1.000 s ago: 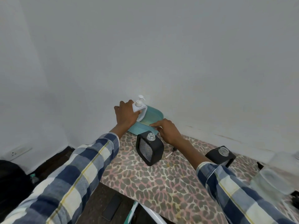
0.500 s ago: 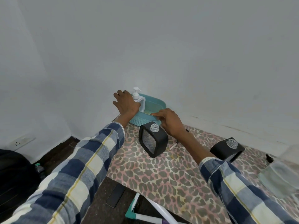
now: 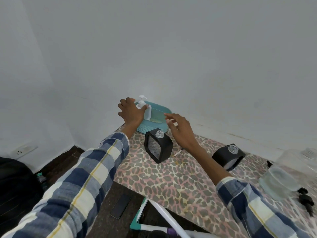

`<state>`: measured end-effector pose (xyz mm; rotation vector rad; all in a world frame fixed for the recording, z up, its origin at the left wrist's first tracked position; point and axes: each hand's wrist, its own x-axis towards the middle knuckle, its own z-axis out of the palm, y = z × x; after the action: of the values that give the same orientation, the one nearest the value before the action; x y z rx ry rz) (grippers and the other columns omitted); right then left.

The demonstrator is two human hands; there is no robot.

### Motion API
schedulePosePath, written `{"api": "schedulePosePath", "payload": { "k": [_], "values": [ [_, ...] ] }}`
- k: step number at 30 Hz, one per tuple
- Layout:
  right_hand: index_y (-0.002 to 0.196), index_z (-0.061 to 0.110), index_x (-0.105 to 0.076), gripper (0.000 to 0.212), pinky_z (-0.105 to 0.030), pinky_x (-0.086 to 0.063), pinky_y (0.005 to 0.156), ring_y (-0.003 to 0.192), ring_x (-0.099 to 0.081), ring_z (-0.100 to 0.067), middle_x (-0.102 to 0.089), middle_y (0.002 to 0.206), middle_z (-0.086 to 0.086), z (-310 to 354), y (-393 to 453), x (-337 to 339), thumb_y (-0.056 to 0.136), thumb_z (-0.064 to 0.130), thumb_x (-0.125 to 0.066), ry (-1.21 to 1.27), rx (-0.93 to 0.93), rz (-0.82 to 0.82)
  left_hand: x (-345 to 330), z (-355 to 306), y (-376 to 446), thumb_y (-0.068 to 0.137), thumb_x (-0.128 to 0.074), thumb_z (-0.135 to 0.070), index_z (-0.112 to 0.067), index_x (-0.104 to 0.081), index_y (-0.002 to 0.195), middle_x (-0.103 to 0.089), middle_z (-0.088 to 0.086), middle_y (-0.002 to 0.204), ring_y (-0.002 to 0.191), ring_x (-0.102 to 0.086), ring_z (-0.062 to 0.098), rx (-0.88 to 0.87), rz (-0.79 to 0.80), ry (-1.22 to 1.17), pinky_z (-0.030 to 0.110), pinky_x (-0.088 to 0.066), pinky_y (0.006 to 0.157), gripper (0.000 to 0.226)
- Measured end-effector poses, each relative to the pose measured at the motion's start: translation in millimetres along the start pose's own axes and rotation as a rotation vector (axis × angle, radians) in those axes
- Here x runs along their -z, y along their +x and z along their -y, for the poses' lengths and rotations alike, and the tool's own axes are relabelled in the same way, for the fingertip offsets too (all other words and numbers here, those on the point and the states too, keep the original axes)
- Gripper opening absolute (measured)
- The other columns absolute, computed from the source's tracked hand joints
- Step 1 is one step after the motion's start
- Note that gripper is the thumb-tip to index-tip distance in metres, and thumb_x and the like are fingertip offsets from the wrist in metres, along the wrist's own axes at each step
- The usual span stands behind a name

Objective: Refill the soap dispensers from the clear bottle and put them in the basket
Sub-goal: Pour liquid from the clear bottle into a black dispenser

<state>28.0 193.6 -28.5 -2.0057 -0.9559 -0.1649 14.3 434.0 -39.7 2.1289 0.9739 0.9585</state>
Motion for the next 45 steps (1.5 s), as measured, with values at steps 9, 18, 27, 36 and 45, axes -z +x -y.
{"api": "schedulePosePath", "payload": {
  "k": [9, 18, 27, 36, 45],
  "values": [
    [0.129, 0.025, -0.063, 0.053, -0.035, -0.057, 0.081, 0.093, -0.064, -0.01, -0.072, 0.114, 0.005, 32.1, -59.1, 2.7, 0.087, 0.055, -0.075, -0.143, -0.201, 0.026, 26.2, -14.8, -84.2, 0.109, -0.047, -0.022, -0.01, -0.061, 0.114, -0.063, 0.01, 0.12, 0.113, -0.057, 0.029, -0.16, -0.059, -0.293, 0.042, -0.046, 0.092, 0.019],
    [0.116, 0.022, -0.073, 0.047, -0.038, -0.062, 0.08, 0.09, -0.071, -0.013, -0.078, 0.105, 0.003, 32.7, -115.0, 55.9, 0.084, 0.057, -0.077, -0.173, -0.189, -0.133, 47.2, -12.5, -198.8, 0.101, -0.045, -0.057, -0.02, -0.063, 0.109, -0.069, -0.002, 0.107, 0.1, -0.065, 0.017, -0.328, 0.315, -0.446, 0.049, -0.055, 0.092, 0.041],
    [0.105, 0.021, -0.07, 0.039, -0.026, -0.054, 0.072, 0.086, -0.067, -0.01, -0.07, 0.092, 0.009, 10.8, -186.4, 124.2, 0.086, 0.053, -0.078, -0.151, -0.245, -0.242, 40.9, -55.5, -299.7, 0.08, -0.081, -0.074, -0.033, -0.046, 0.141, -0.051, -0.009, 0.132, 0.121, -0.056, 0.007, -0.578, 0.543, -0.381, 0.034, -0.054, 0.102, 0.081],
    [0.098, 0.02, -0.06, 0.045, -0.034, -0.054, 0.065, 0.071, -0.064, -0.012, -0.065, 0.078, 0.008, -16.3, -234.5, 171.6, 0.082, 0.056, -0.082, -0.156, -0.328, -0.318, -5.3, -97.4, -364.1, 0.069, -0.091, -0.068, -0.023, -0.035, 0.158, -0.048, -0.003, 0.145, 0.134, -0.052, 0.015, -0.625, 0.556, -0.364, 0.045, -0.053, 0.108, 0.114],
    [0.103, 0.025, -0.055, 0.053, -0.03, -0.05, 0.059, 0.068, -0.064, -0.011, -0.065, 0.08, 0.004, -52.3, -257.8, 195.7, 0.079, 0.066, -0.079, -0.116, -0.414, -0.365, -45.3, -114.9, -387.4, 0.077, -0.087, -0.06, -0.021, -0.023, 0.167, -0.037, -0.003, 0.165, 0.153, -0.041, 0.019, -0.73, 0.68, -0.359, 0.052, -0.05, 0.114, 0.117]
  ]
}}
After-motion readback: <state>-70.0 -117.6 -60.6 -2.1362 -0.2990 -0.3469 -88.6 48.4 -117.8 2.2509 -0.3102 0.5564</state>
